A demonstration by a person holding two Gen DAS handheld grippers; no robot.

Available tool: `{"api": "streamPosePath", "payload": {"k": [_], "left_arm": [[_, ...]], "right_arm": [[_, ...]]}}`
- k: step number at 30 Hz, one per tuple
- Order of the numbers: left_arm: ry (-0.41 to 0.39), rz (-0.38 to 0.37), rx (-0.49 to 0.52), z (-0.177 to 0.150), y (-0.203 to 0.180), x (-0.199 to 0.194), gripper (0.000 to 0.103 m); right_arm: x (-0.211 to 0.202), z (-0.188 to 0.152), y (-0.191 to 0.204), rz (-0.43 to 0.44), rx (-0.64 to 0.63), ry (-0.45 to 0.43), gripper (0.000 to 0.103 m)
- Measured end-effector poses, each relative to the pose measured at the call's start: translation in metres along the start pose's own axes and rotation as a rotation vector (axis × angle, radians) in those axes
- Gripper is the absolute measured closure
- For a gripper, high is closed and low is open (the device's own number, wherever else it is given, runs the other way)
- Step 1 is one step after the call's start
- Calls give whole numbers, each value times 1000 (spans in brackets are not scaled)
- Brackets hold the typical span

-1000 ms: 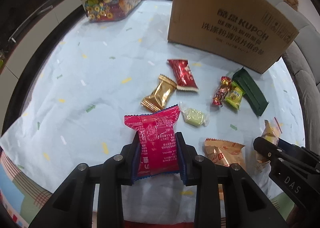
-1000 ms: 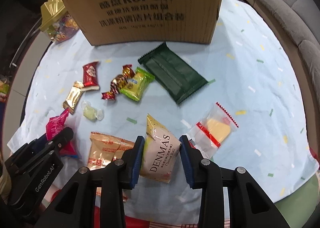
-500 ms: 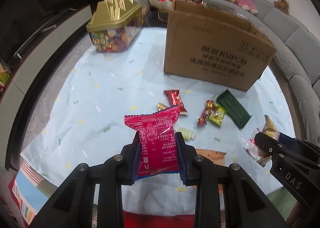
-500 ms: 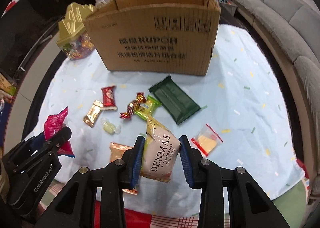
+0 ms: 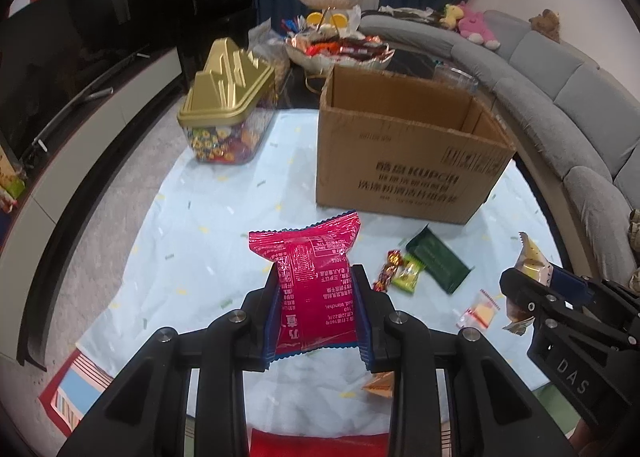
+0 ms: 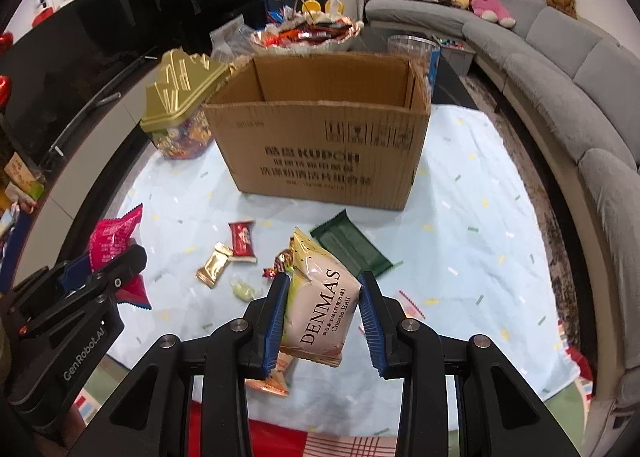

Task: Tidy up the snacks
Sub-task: 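Carry both packets over the cardboard box and open both tools to drop them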

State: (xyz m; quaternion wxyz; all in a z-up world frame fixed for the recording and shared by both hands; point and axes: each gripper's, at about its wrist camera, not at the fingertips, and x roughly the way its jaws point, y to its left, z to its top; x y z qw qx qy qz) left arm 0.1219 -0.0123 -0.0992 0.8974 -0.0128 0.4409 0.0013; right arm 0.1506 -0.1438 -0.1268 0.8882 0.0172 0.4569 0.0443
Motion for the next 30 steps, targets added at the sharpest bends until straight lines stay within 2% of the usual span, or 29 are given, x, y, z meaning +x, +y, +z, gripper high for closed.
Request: {"api": "streamPosePath", "payload": {"k": [10, 22, 30], "left_arm": [[-57, -26, 40, 34, -12, -14, 71], [-133, -68, 105, 100, -27, -14, 71], [-155, -88, 151, 136, -40, 1, 71]], "right_arm": [[-20, 26, -1, -5, -17, -69, 66], [-34, 93, -7, -16, -50, -187, 67], [-29, 132, -12, -31, -77, -229, 67]]}}
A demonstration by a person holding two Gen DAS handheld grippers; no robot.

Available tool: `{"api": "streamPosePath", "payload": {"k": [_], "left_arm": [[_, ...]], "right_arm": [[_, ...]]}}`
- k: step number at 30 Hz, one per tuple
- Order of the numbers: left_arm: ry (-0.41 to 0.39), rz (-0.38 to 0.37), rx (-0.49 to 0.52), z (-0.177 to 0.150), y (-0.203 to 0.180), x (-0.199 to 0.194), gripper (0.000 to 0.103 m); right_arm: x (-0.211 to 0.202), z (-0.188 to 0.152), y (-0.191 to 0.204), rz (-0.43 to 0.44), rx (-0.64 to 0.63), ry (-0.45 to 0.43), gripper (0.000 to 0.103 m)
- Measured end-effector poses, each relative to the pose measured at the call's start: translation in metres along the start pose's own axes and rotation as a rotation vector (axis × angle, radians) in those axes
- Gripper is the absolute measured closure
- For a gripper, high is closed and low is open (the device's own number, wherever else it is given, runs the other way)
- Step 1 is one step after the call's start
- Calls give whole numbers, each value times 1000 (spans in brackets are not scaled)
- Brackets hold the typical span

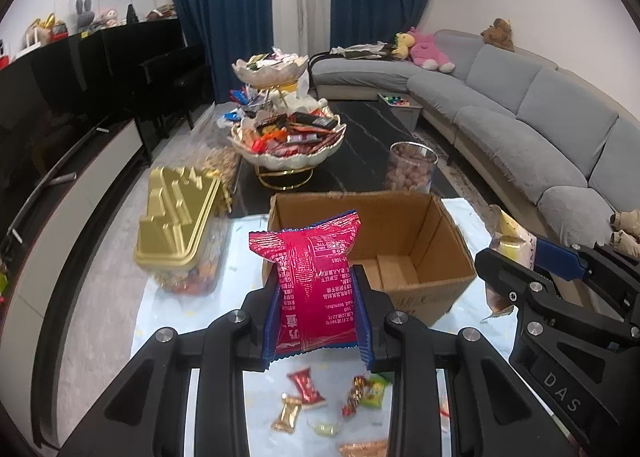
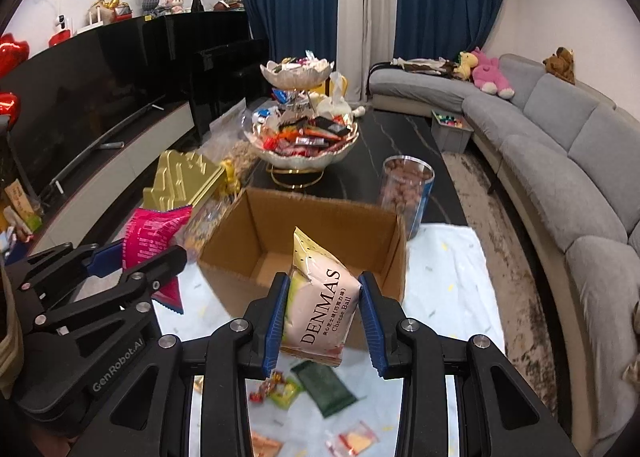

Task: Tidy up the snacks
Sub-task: 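Carry both packets over the cardboard box and open both tools to drop them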

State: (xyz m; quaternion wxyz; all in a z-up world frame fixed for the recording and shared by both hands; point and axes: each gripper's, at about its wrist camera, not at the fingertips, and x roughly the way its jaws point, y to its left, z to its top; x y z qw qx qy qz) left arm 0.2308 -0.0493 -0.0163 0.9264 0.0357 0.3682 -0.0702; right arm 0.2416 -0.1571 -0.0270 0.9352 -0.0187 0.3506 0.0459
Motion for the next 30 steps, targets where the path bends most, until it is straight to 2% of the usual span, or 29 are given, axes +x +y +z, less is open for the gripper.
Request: {"api": "streamPosePath", "payload": {"k": [8, 17, 30], "left_arm": [[0, -3, 6, 25, 1, 30, 71], [9, -9, -7, 37, 5, 59, 71], [59, -49, 7, 42, 4, 103, 70]], "right_arm": [[27, 30, -10, -8, -9, -16, 66], [66, 48, -19, -7, -8, 4, 67], [110, 54, -26, 8, 2, 52, 65]]}}
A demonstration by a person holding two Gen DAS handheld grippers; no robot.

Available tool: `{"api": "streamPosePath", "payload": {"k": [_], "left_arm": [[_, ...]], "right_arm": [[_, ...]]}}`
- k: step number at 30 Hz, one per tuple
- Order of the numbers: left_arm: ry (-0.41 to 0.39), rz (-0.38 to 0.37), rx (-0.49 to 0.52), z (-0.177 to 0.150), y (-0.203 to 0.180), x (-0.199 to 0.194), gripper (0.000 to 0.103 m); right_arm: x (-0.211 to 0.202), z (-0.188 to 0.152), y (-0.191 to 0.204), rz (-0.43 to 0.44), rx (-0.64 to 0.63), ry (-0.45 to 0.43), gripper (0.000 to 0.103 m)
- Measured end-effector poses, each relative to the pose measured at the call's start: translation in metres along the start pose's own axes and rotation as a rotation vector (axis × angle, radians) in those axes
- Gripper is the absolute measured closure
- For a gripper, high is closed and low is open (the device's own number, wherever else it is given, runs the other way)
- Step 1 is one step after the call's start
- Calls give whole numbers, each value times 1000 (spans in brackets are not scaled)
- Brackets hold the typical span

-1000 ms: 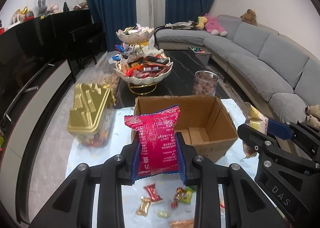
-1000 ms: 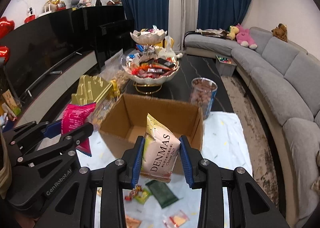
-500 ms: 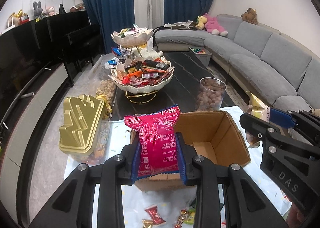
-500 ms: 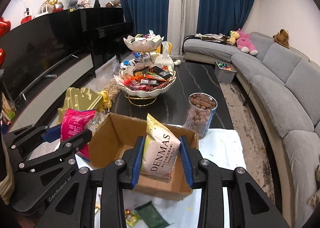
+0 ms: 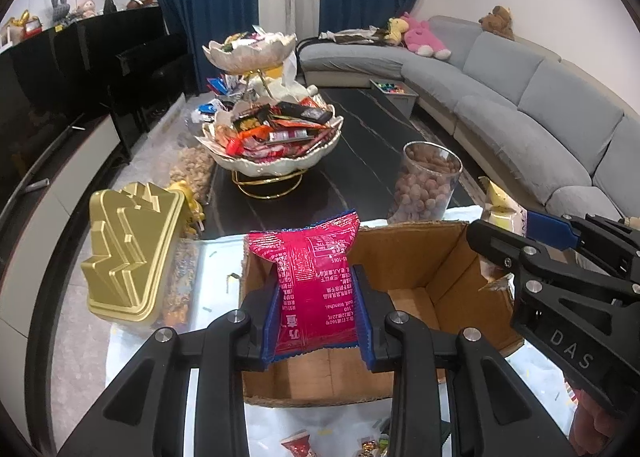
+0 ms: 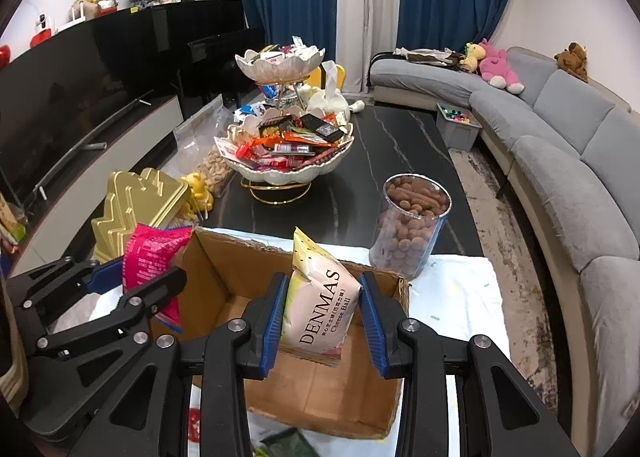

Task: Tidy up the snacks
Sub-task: 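Carry both packets over the cardboard box and open both tools to drop them, then withdraw both tools from the box back toward the remaining snacks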

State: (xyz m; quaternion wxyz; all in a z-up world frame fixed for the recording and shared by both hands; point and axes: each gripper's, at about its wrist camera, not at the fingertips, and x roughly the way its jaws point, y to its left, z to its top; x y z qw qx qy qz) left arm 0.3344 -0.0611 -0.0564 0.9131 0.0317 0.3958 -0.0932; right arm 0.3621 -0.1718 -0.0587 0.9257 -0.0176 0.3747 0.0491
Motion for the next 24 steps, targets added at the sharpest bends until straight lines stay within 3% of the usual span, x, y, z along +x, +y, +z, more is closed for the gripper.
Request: {"api": "streamPosePath", "payload": {"k": [2, 6, 7, 11, 24], "left_arm": [[3, 4, 3, 0, 0, 1, 69], [-4, 24, -13, 0, 5, -4, 41], [-10, 31, -17, 0, 6, -6, 38], [-20, 53, -10, 1, 8, -13, 37], [-66, 68, -4, -4, 3, -59, 36]], "right_arm": [[1, 1, -1, -6, -4, 3, 58], [-3, 0, -4, -24, -5, -4, 47], [-5, 0, -5, -29, -1, -8, 42], [-12, 2, -7, -52, -3, -19, 34], [-58, -4, -8, -70, 12, -63, 34]]}}
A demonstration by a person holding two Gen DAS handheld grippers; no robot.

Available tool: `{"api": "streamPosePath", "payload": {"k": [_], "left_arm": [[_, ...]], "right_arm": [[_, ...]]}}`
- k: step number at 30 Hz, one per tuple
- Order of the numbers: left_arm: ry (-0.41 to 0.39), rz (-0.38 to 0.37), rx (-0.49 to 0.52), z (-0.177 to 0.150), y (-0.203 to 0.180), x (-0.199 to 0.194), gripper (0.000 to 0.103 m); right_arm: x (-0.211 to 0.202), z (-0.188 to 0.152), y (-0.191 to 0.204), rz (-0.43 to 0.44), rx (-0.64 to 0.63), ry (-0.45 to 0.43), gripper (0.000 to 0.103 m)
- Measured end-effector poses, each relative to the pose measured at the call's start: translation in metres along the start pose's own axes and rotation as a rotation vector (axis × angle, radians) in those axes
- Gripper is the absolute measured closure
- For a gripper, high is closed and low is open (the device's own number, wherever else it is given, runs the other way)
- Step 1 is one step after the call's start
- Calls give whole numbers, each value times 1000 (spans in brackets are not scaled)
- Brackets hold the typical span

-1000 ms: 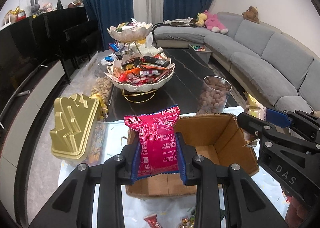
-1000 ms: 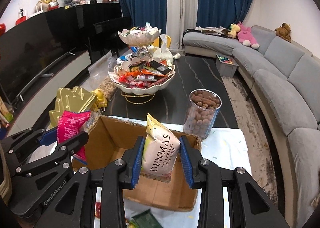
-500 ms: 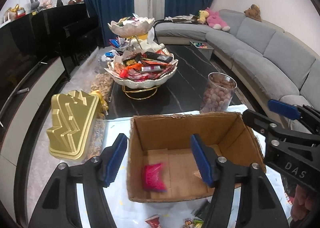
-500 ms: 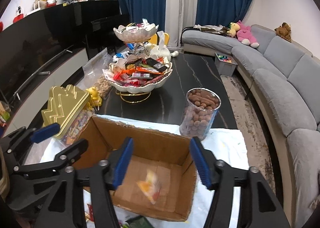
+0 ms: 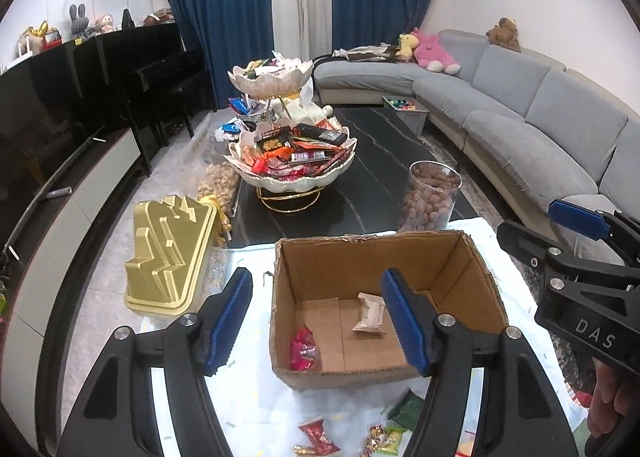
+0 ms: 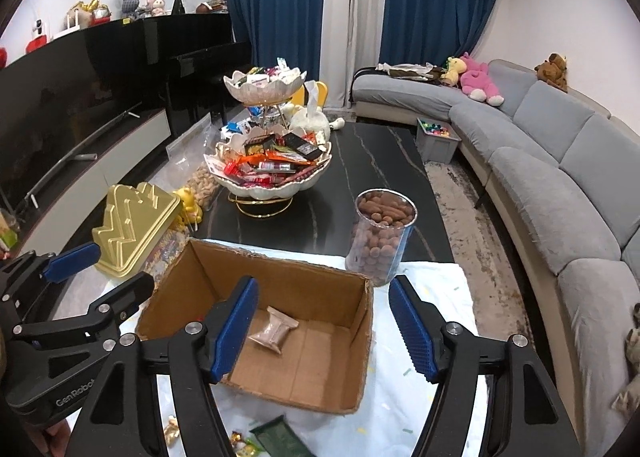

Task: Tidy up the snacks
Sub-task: 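Withdraw both tools from the box back toward the remaining snacks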

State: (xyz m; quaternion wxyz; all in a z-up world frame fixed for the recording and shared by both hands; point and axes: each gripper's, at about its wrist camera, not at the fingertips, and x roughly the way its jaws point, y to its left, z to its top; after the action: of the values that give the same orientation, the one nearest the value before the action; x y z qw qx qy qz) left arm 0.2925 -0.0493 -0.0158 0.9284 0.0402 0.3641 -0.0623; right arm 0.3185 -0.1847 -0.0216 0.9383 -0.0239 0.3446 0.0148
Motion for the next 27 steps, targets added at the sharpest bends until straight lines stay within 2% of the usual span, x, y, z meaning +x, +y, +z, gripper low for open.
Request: {"api": "streamPosePath", "payload": {"k": [8, 16, 23, 27], "left_arm": [[-14, 10, -7, -9, -6, -32, 36], [-14, 12, -3, -32, -13, -51, 35], [-2, 12, 5, -62, -22, -60, 32], [10, 8, 6, -81, -26, -64, 32]], "right_arm": [[-26, -17, -7, 1, 35, 3, 34], [-40, -46, -11, -23, 29, 26, 34], [-50, -79, -10, -43, 8, 46, 25], [-52, -97, -11, -33, 21, 70, 24]]}}
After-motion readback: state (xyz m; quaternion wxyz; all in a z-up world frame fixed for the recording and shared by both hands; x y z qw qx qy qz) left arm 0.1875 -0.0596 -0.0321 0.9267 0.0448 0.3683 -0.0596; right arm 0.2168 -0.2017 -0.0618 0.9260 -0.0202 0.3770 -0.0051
